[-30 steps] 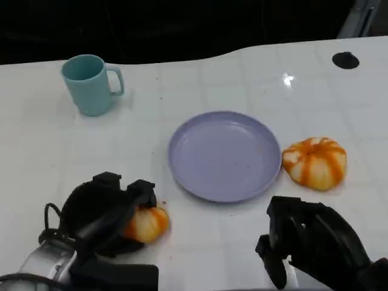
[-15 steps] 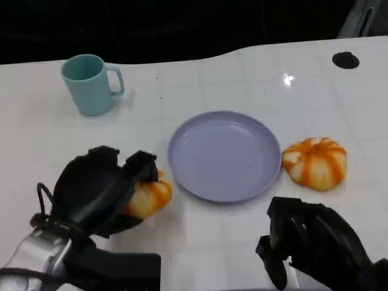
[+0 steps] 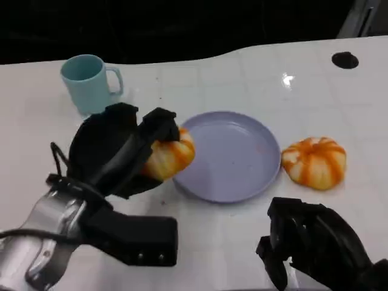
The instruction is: Grasp the bread from the table and place it into the plate.
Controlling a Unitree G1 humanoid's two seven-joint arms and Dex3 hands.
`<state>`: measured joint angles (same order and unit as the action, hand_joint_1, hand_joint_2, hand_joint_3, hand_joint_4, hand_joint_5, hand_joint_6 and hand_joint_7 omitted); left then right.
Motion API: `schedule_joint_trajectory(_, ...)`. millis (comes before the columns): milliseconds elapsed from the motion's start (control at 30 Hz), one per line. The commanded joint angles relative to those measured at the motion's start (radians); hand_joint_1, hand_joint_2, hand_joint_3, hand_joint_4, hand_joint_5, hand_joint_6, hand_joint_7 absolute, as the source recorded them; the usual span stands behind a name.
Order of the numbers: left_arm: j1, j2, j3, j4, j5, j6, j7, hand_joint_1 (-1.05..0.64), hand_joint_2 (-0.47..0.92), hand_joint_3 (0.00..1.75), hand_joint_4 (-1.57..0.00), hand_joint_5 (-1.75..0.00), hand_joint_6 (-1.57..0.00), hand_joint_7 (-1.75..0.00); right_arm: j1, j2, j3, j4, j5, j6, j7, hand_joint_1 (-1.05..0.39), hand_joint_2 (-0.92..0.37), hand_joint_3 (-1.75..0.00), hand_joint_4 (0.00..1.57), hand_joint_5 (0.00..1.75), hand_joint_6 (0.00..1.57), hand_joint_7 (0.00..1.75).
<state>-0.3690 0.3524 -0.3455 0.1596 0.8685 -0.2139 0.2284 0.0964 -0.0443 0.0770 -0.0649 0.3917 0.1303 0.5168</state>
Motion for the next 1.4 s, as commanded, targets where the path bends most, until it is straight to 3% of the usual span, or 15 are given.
schedule_joint_trajectory(33,-0.078,-0.029,-0.025,0.100,-0.016,-0.044,0.032,-0.22,0.36,1.20,-0.91,-1.75,-0.73,-1.72,0.011,-0.011,-0.008,-0.011,-0.001,-0.010,0.003,-0.94,-0.72,-0.73,1.21,1.65,1.04,1.50)
schedule_joint_trajectory(100,-0.107,-0.043,-0.040,0.129,-0.011,-0.045,0.021,-0.23,0.36,1.20,-0.91,-1.75,-0.74,-1.63,0.013,-0.012,-0.008,-0.011,-0.002,-0.012,0.005,-0.94,-0.72,-0.72,1.22,1.65,1.04,1.51)
schedule_joint_trajectory(167,-0.144,-0.064,-0.061,0.180,-0.012,-0.057,0.024,-0.24,0.40,1.11,-0.90,-1.75,-0.98,-0.93,0.014,-0.013,-0.009,-0.012,0.001,-0.009,0.006,-0.94,-0.72,-0.72,1.22,1.66,1.05,1.52)
schedule_joint_trajectory(267,-0.192,-0.098,-0.090,0.269,-0.007,-0.078,0.063,-0.26,0.40,1.16,-0.91,-1.75,-0.80,-1.53,0.016,-0.014,-0.009,-0.016,0.005,-0.003,0.008,-0.94,-0.72,-0.70,1.21,1.66,1.04,1.52)
schedule_joint_trajectory(367,-0.236,-0.132,-0.112,0.354,-0.012,-0.088,0.086,-0.25,0.42,1.20,-0.92,-1.75,-0.74,-1.72,0.018,-0.013,-0.009,-0.013,0.007,-0.006,0.013,-0.94,-0.73,-0.70,1.21,1.66,1.04,1.52)
schedule_joint_trajectory(700,-0.408,-0.224,-0.180,0.672,-0.017,-0.087,0.131,-0.25,0.50,1.08,-0.90,-1.75,-0.72,-1.69,0.022,-0.009,-0.008,-0.015,0.005,-0.013,0.012,-0.94,-0.73,-0.68,1.22,1.66,1.05,1.51)
schedule_joint_trajectory(767,-0.422,-0.236,-0.180,0.704,-0.034,-0.086,0.113,-0.27,0.62,0.78,-0.81,-1.75,-0.79,-1.27,0.022,-0.008,-0.008,-0.015,0.006,-0.015,0.012,-0.94,-0.74,-0.67,1.22,1.65,1.04,1.51)
schedule_joint_trajectory(800,-0.427,-0.240,-0.182,0.716,-0.040,-0.086,0.105,-0.29,0.68,0.63,-0.79,-1.70,-0.83,-1.06,0.022,-0.007,-0.008,-0.017,0.010,-0.012,0.012,-0.93,-0.74,-0.67,1.22,1.65,1.04,1.51)
schedule_joint_trajectory(833,-0.431,-0.242,-0.185,0.722,-0.044,-0.080,0.082,-0.30,0.79,0.41,-0.71,-1.57,-0.76,-0.67,0.023,-0.006,-0.008,-0.020,0.009,-0.011,0.010,-0.93,-0.74,-0.67,1.22,1.65,1.04,1.50)
schedule_joint_trajectory(867,-0.432,-0.241,-0.190,0.717,-0.047,-0.068,0.042,-0.31,0.85,0.30,-0.64,-1.43,-0.70,-0.44,0.024,-0.006,-0.008,-0.023,0.009,-0.010,0.009,-0.93,-0.74,-0.67,1.22,1.64,1.04,1.50)
schedule_joint_trajectory(933,-0.427,-0.233,-0.201,0.693,-0.047,-0.040,-0.035,-0.37,0.91,0.20,-0.47,-0.98,-0.48,-0.12,0.025,-0.007,-0.008,-0.026,0.006,-0.011,0.007,-0.93,-0.74,-0.66,1.22,1.64,1.04,1.49)
schedule_joint_trajectory(1033,-0.416,-0.224,-0.213,0.655,-0.048,-0.010,-0.116,-0.51,0.92,0.19,-0.27,-0.58,-0.29,-0.01,0.024,-0.009,-0.008,-0.025,0.004,-0.015,0.009,-0.93,-0.75,-0.65,1.22,1.63,1.05,1.49)
schedule_joint_trajectory(1133,-0.405,-0.207,-0.228,0.605,-0.043,0.025,-0.194,-0.73,0.92,0.32,-0.05,-0.42,-0.17,0.00,0.024,-0.011,-0.010,-0.028,0.008,-0.006,0.009,-0.94,-0.76,-0.64,1.22,1.63,1.05,1.49)
schedule_joint_trajectory(1233,-0.391,-0.189,-0.227,0.549,-0.060,0.049,-0.268,-0.87,0.92,0.43,-0.01,-0.24,-0.12,-0.01,0.024,-0.011,-0.010,-0.031,0.008,-0.004,0.007,-0.94,-0.76,-0.65,1.21,1.65,1.04,1.51)
schedule_joint_trajectory(1400,-0.354,-0.154,-0.221,0.466,-0.073,0.059,-0.313,-0.89,0.92,0.42,-0.02,-0.22,-0.12,-0.02,0.026,-0.010,-0.010,-0.031,0.002,-0.012,0.007,-0.95,-0.75,-0.68,1.22,1.66,1.04,1.52)
